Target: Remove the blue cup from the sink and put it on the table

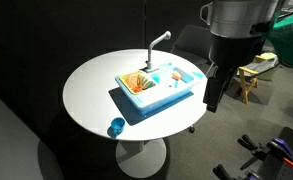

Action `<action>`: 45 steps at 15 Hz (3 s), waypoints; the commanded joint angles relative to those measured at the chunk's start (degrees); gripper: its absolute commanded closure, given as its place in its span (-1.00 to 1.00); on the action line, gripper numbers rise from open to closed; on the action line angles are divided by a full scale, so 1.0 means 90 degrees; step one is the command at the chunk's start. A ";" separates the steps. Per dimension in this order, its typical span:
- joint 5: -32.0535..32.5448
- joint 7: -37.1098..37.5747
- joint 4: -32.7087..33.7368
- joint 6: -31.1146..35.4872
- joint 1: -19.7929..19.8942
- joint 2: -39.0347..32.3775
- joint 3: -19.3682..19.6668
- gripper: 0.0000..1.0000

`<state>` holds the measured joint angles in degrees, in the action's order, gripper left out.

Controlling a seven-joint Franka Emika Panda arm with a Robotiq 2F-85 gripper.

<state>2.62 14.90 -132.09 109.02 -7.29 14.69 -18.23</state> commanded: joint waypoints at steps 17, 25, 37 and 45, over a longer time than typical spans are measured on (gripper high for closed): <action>0.0040 0.0035 0.0012 -0.0010 -0.0160 -0.0016 0.0148 -1.00; 0.0125 -0.0102 0.0255 -0.0106 -0.0104 -0.0157 0.0243 -1.00; 0.0938 -0.0804 0.1808 0.0260 0.0056 -0.1297 0.0933 -1.00; 0.0126 -0.2018 0.2560 0.1157 0.0224 -0.2036 0.1384 -1.00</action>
<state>7.55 1.85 -112.55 118.27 -6.16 -1.11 -6.78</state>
